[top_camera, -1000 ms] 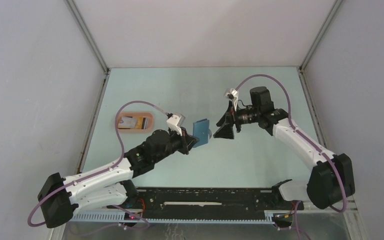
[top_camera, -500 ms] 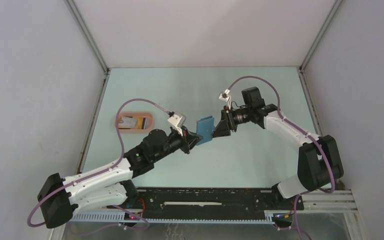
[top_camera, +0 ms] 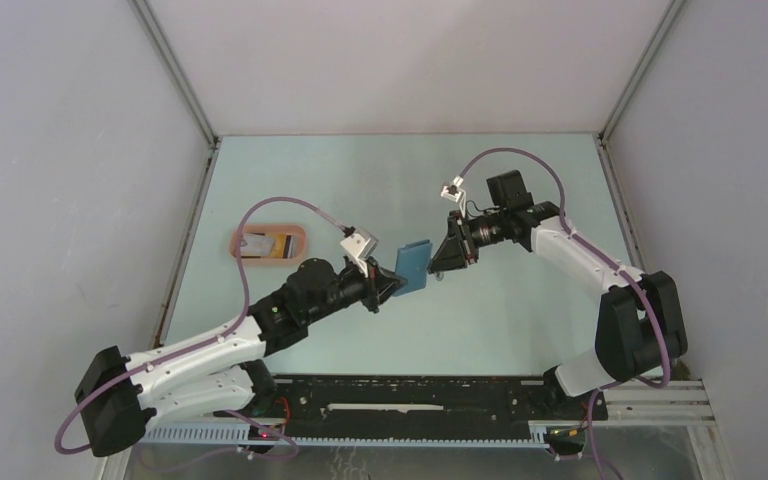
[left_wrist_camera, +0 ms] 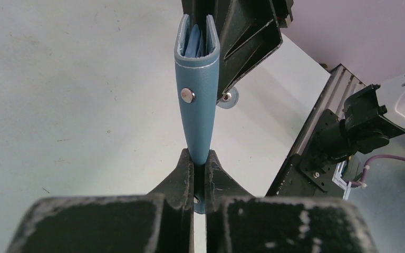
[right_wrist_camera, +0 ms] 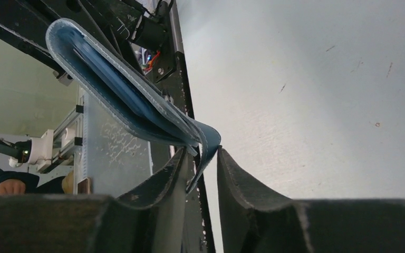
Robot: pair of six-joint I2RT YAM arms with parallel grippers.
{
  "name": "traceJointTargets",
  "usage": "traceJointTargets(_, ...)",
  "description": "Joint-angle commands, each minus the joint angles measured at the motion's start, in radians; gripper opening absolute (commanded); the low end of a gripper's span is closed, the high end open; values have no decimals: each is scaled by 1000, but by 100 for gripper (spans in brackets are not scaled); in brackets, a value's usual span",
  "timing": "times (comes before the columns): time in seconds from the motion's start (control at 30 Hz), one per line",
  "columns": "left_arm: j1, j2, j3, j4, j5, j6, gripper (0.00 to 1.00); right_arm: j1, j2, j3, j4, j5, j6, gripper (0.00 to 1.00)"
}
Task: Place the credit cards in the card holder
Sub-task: Open the card holder at the center of the board.
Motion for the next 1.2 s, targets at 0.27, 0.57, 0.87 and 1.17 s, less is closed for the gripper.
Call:
traceJointTargets(0.27,1,-57,-29,50,64,19,0,26,-2,79,-93,-14,-114,0)
traceJointTargets(0.57,110,-14,-78,116,18,-168,54,28,-27,82,-90,68,-94,0)
traceJointTargets(0.87,200,12,-132,107,9,-219,71,-23,23,110,-182,119,-140,0)
traceJointTargets(1.17,217,-133,-217,84,-32,-198,80,-8,71,140,-251,95,-178,0)
